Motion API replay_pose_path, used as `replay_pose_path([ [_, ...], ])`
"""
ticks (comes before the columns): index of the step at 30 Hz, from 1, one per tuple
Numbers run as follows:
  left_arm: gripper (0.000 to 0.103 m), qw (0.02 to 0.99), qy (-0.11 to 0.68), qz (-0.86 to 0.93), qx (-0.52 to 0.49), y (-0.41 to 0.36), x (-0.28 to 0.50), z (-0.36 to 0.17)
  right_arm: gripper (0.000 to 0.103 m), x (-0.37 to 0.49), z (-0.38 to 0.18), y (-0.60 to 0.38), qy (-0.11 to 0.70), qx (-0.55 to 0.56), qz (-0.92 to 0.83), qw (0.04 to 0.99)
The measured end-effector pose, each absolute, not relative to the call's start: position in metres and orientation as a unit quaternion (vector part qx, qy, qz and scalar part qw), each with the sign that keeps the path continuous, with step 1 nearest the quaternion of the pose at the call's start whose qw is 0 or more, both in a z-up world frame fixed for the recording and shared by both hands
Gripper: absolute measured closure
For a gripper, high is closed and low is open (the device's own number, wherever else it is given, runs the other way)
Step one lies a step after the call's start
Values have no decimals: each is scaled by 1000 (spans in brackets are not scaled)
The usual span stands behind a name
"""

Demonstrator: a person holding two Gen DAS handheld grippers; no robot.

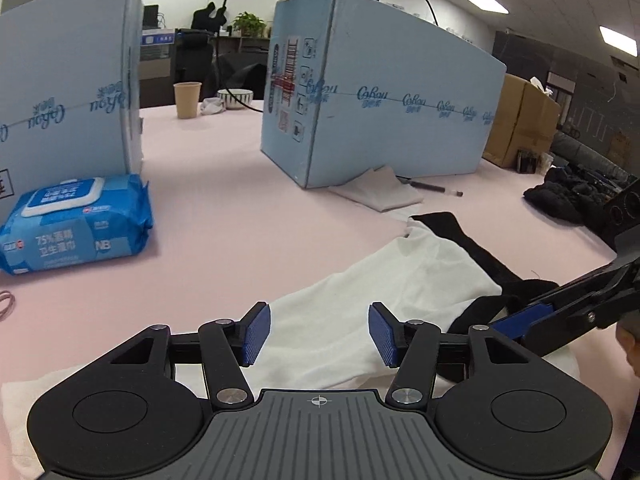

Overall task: Fold clothes
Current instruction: 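Move the right gripper to the black sleeve band over the shirt body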

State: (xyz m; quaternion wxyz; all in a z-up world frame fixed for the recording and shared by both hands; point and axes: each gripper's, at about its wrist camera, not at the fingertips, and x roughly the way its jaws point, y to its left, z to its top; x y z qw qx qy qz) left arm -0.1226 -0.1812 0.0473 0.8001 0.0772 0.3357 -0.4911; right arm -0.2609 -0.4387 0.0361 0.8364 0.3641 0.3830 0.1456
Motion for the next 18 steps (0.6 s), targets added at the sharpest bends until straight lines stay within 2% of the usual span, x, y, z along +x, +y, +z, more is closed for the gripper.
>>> replay_pose_path([
  [8,49,742,452,-495,-2,-198,-99,19,31,-233,23,-421,425,342,145,825],
  [12,49,736,469,-488,-13,-199,-95,18,38,-233,22,-408,417,317,180,832],
  [18,49,748,454,-482,35,-210,-106,21,37,-259,37,-382,427,229,220,847],
])
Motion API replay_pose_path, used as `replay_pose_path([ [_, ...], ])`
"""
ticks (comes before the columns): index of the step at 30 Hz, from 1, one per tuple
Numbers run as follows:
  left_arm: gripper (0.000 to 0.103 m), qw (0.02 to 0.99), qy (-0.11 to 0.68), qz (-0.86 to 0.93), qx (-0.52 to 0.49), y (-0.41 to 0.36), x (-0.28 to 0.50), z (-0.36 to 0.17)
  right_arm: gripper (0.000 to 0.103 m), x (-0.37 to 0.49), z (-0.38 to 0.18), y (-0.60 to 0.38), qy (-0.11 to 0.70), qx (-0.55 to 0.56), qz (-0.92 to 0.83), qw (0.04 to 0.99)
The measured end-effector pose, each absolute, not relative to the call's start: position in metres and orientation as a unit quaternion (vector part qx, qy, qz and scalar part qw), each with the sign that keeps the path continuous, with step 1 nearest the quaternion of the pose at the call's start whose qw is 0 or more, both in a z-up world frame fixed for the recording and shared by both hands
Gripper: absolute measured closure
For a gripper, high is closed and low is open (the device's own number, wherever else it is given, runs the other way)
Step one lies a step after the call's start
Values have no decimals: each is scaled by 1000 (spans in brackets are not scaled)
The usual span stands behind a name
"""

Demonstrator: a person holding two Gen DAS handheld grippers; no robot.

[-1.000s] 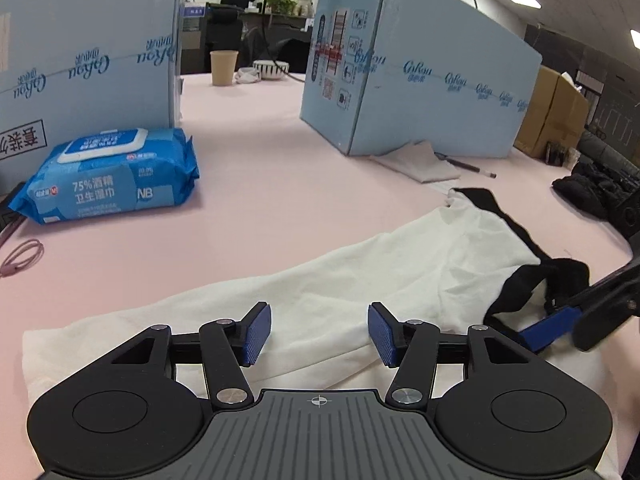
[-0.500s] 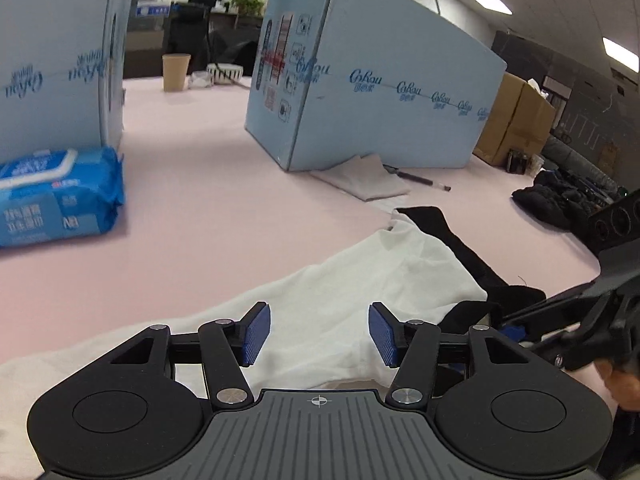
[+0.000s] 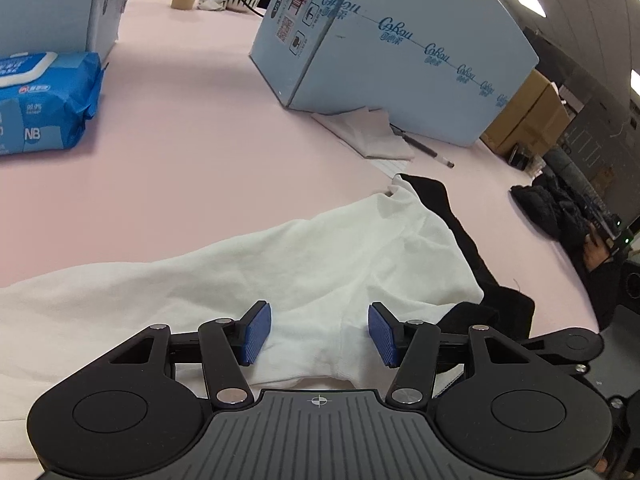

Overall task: Fold clothes
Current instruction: 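Move the right gripper to the black sleeve band over the shirt body, then grasp the white shirt edge with both grippers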

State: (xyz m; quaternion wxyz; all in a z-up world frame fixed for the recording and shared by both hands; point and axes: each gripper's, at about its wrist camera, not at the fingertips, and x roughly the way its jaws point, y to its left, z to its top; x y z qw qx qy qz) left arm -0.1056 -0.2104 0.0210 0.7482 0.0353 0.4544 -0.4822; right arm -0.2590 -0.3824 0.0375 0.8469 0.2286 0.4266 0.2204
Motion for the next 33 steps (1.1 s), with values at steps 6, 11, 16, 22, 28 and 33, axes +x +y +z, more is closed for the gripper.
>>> replay_pose_path([
  [6,49,750,449,-485,37,-208,-106,24,37,-281,45,-389,420,249,235,840],
  [11,49,769,395,-499,64,-207,-124,41,30,-283,75,-440,305,331,153,880],
  [16,48,759,381,-505,156,-225,-144,33,30,-263,57,-476,318,390,77,861],
  [22,34,776,353,-494,172,-212,-145,31,33,-271,25,-478,381,364,32,849],
  [28,33,820,319,-466,91,-101,-166,69,26,-356,62,-456,372,345,99,856],
  [33,33,852,363,-376,-25,25,-195,60,25,-413,49,-422,399,411,173,801],
])
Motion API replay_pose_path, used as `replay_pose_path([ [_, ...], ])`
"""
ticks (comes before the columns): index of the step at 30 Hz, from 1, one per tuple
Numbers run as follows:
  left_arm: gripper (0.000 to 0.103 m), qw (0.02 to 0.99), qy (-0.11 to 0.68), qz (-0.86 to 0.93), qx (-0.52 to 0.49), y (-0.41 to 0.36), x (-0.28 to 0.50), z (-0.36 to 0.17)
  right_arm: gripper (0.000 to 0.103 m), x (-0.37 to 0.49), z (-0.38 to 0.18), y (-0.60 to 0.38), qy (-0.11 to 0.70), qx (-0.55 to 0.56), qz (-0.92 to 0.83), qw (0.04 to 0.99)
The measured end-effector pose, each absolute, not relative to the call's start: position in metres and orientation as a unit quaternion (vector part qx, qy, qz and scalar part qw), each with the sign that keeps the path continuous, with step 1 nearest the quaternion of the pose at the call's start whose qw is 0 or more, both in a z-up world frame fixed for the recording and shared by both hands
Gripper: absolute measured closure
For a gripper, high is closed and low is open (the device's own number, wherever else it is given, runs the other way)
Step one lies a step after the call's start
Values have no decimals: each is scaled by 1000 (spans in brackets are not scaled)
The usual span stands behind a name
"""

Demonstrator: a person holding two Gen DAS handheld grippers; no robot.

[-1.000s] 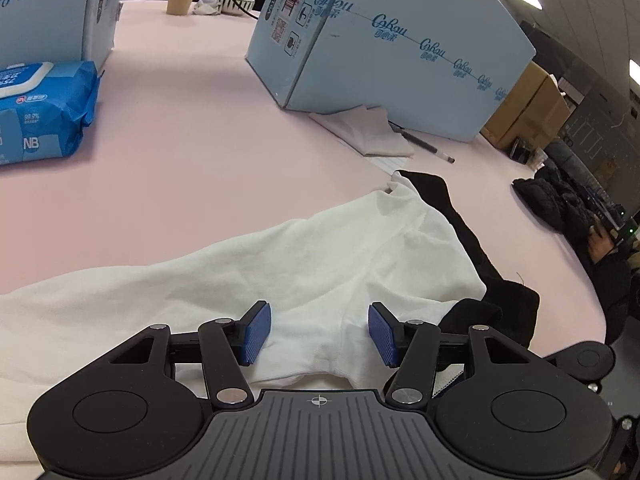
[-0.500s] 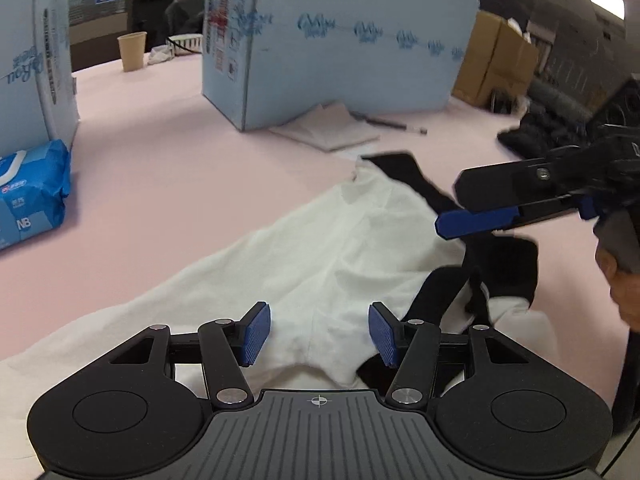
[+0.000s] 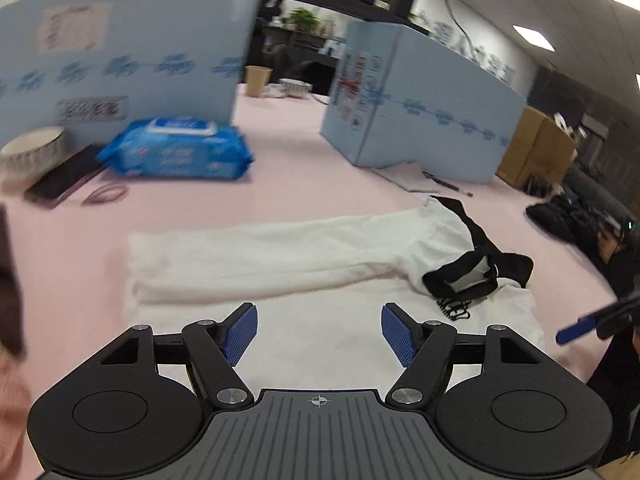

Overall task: Fold clothes
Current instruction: 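Grasp the white shirt edge with both grippers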

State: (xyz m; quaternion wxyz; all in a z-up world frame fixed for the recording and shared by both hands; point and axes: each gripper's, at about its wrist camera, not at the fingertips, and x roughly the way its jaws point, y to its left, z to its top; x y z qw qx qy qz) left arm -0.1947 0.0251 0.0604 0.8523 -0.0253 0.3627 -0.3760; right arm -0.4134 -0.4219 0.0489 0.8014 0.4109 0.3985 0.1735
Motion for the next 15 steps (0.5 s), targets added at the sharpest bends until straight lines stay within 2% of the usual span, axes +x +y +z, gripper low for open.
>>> replay_pose_path([
  [3,33,866,392,-304,-70,71,-211,47,26,-416,30,-410,414,450,170,773],
  [9,33,857,420,-269,-131,94,-211,32,25,-405,25,-402,404,477,152,765],
  [12,21,848,428,-268,-162,95,-208,30,24,-405,24,-395,401,476,152,768],
  [15,20,833,443,-277,-185,91,-204,29,23,-405,15,-390,393,498,163,756],
])
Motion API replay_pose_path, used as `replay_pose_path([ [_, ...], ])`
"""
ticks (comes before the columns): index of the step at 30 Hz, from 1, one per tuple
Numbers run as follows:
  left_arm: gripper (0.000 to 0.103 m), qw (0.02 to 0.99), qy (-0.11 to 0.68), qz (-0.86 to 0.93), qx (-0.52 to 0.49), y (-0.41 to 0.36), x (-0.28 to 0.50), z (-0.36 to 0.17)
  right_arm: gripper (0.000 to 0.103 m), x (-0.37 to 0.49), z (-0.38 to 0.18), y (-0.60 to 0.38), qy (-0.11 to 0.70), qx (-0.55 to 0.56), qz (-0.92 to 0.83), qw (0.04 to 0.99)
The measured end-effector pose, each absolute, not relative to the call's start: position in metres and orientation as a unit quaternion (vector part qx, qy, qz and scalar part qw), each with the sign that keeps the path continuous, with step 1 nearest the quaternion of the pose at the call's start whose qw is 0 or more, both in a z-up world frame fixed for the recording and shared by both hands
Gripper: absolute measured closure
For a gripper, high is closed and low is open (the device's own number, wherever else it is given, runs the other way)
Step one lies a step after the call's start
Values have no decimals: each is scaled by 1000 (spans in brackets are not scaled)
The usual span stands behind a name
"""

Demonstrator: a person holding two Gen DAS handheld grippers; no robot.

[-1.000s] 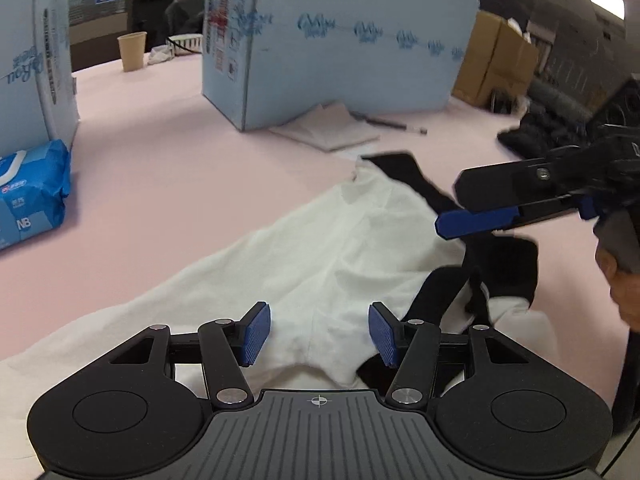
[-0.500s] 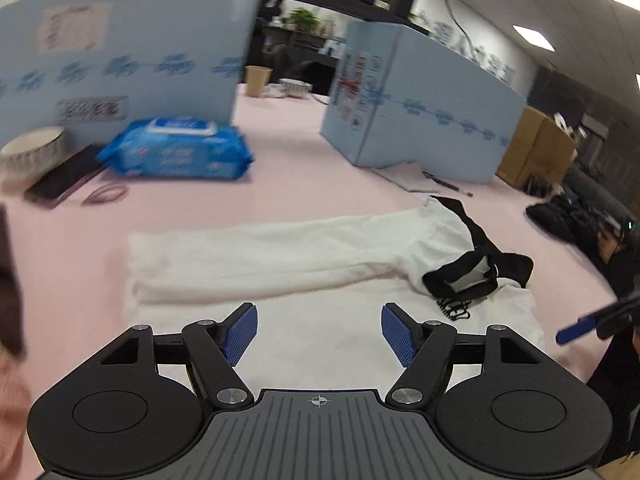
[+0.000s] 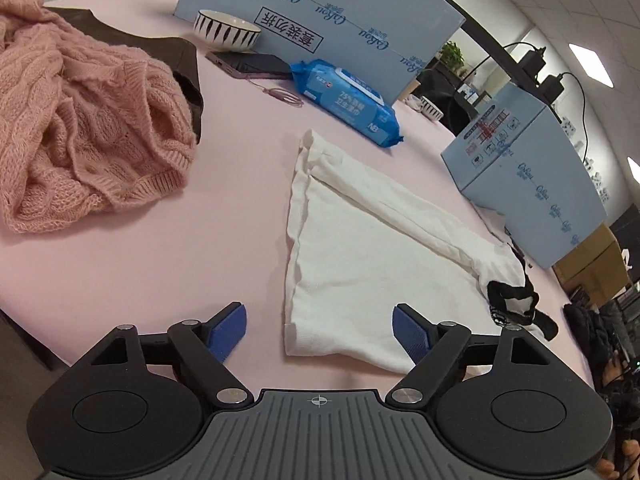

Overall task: Fold clothes
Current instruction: 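Grasp the white shirt edge with both grippers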

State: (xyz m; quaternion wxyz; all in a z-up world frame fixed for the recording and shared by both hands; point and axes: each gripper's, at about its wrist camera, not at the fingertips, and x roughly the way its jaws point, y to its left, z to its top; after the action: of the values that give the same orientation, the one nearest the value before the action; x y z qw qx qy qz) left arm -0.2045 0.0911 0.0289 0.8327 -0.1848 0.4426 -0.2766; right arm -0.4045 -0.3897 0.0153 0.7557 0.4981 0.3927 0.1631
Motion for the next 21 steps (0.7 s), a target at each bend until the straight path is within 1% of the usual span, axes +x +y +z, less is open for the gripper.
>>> replay_pose_path([
  [2,21,819,455,-286,-202,89,-202,27,23,-402,12,-387,389,510,168,749],
  [5,22,817,461,-287,-192,82,-200,28,23,-398,10,-382,390,517,176,741],
  [6,23,821,460,-288,-180,79,-202,29,23,-397,9,-380,390,517,178,741],
  [8,33,827,456,-286,-163,76,-205,30,24,-396,8,-379,386,522,179,740],
  [9,42,830,452,-284,-162,77,-206,29,27,-395,7,-378,384,522,178,740],
  [10,56,830,451,-284,-165,78,-207,27,31,-395,6,-378,382,522,176,742],
  [11,62,828,452,-286,-170,80,-206,25,34,-396,5,-378,381,521,173,744],
  [12,71,825,454,-287,-175,82,-205,23,40,-397,4,-378,381,520,171,745],
  [13,76,823,454,-290,-178,83,-206,21,47,-398,3,-378,379,520,170,746],
  [14,78,823,454,-291,-179,84,-206,20,51,-398,1,-378,377,521,168,747],
  [15,82,823,452,-293,-180,85,-206,19,62,-399,-1,-378,376,521,167,748],
  [16,87,822,451,-297,-184,86,-206,18,77,-399,-2,-378,375,521,166,748],
  [17,89,819,450,-301,-190,87,-206,17,84,-399,-5,-377,375,519,164,750],
  [18,91,814,448,-309,-204,89,-205,15,94,-399,-7,-377,375,516,164,753],
  [21,93,812,434,-322,-221,90,-206,13,96,-402,-10,-379,356,525,171,754],
])
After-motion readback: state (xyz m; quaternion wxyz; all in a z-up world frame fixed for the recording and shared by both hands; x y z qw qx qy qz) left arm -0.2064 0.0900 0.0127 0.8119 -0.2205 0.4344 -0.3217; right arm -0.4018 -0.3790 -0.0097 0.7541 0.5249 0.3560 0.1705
